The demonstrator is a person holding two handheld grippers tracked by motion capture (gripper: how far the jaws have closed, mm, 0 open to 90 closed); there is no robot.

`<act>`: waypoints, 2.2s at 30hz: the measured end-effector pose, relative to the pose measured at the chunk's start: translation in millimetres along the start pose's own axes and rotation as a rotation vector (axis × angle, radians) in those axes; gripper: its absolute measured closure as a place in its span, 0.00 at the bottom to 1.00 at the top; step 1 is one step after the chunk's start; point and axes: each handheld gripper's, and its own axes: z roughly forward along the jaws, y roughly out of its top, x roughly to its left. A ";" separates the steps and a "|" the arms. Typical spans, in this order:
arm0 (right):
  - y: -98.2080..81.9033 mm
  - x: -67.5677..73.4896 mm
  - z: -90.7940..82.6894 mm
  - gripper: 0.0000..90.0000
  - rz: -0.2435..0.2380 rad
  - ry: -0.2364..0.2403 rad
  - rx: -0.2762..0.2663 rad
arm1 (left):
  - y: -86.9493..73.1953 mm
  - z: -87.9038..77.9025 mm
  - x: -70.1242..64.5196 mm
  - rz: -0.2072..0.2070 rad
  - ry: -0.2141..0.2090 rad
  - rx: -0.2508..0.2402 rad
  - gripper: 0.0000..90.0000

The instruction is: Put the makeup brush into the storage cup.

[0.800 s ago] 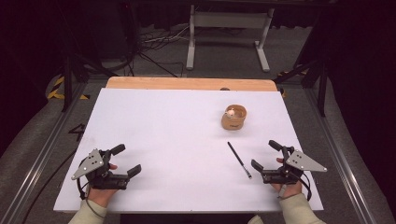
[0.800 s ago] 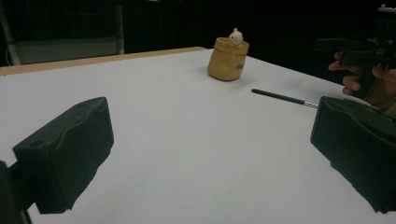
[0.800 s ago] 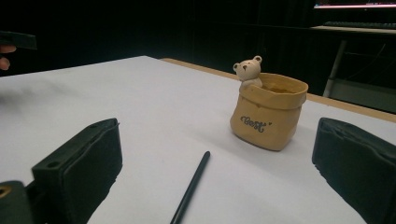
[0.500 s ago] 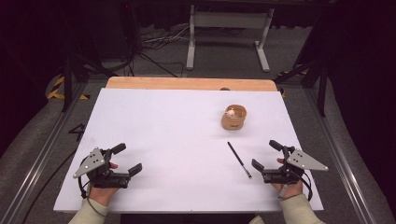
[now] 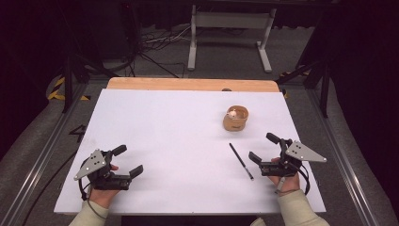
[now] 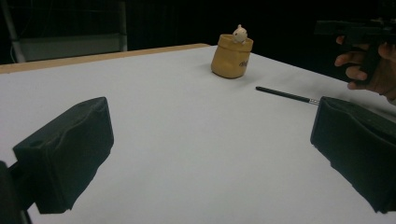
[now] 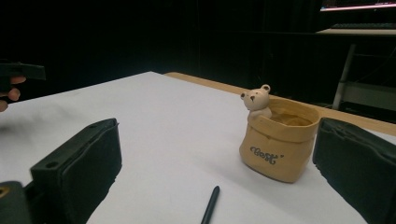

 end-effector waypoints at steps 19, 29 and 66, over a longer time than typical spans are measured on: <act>34.8 3.0 26.5 0.07 0.034 0.068 0.157 | 0.0 -0.9 0.9 -0.007 -0.014 0.001 0.00; 54.8 7.3 41.8 0.08 -0.059 0.052 0.369 | -0.1 0.6 0.9 -0.016 -0.016 0.005 0.00; 58.3 -1.7 76.6 0.15 -0.091 0.023 0.944 | 0.0 1.3 0.9 -0.019 -0.015 0.022 0.00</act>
